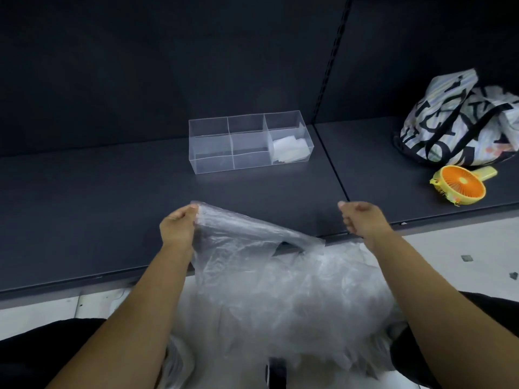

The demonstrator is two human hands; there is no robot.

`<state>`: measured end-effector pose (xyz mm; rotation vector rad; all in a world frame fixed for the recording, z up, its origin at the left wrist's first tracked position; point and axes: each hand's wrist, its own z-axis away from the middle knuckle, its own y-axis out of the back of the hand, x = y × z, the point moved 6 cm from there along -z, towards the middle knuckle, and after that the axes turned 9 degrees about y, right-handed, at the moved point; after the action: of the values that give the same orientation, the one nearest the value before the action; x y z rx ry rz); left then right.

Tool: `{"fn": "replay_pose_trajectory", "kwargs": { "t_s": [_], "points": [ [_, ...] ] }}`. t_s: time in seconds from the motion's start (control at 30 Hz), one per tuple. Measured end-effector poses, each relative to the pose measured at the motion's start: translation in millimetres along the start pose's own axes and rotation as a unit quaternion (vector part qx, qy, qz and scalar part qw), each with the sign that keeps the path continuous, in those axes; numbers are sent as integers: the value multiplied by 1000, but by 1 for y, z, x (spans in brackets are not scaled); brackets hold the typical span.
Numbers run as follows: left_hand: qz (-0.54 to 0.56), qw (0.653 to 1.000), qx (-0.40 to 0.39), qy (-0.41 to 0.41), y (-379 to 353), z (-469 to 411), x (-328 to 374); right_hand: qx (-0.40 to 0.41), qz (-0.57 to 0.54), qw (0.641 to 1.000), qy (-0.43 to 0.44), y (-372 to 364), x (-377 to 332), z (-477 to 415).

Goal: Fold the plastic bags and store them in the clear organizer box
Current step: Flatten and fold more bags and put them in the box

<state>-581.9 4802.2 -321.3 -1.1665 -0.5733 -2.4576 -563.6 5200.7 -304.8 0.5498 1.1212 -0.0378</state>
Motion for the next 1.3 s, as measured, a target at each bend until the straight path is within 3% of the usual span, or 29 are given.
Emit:
{"fn": "replay_pose_trajectory", "kwargs": {
  "t_s": [0.07, 0.13, 0.23, 0.37, 0.43, 0.57, 0.63, 0.87, 1.03, 1.17, 1.3],
  "points": [
    [-28, 1000, 6, -6, -5, -13, 1, -44, 129, 989, 47, -24, 9, 4],
    [-42, 999, 11, -11, -7, -26, 0, -91, 190, 973, 91, -49, 21, 16],
    [-46, 999, 4, -18, -9, -38, -1, -73, 272, 947, 153, -66, 31, 27],
    [-51, 998, -1, -25, -10, -48, -1, -57, 263, 950, 159, -66, 30, 23],
    [-45, 999, -4, -22, -11, -51, 1, -78, 199, 964, 160, -62, 24, 16],
    [-26, 999, -40, 13, -20, -56, 3, -90, -58, 992, 70, -50, 5, -7],
    [-13, 998, -61, 25, -28, -59, 8, -62, -121, 990, 31, -43, -5, -26],
    [54, 990, -107, 77, -51, -59, 30, 56, -138, 987, 53, -22, -40, -67],
    [26, 990, -101, 95, -28, -46, 8, 83, -109, 990, 20, -21, 8, -19],
    [37, 996, -21, 77, 11, -25, -28, 135, -82, 984, -85, -31, 76, 46],
    [56, 994, 41, 90, 33, 5, -70, 8, -102, 957, -271, -81, 117, 93]
  ]
}}
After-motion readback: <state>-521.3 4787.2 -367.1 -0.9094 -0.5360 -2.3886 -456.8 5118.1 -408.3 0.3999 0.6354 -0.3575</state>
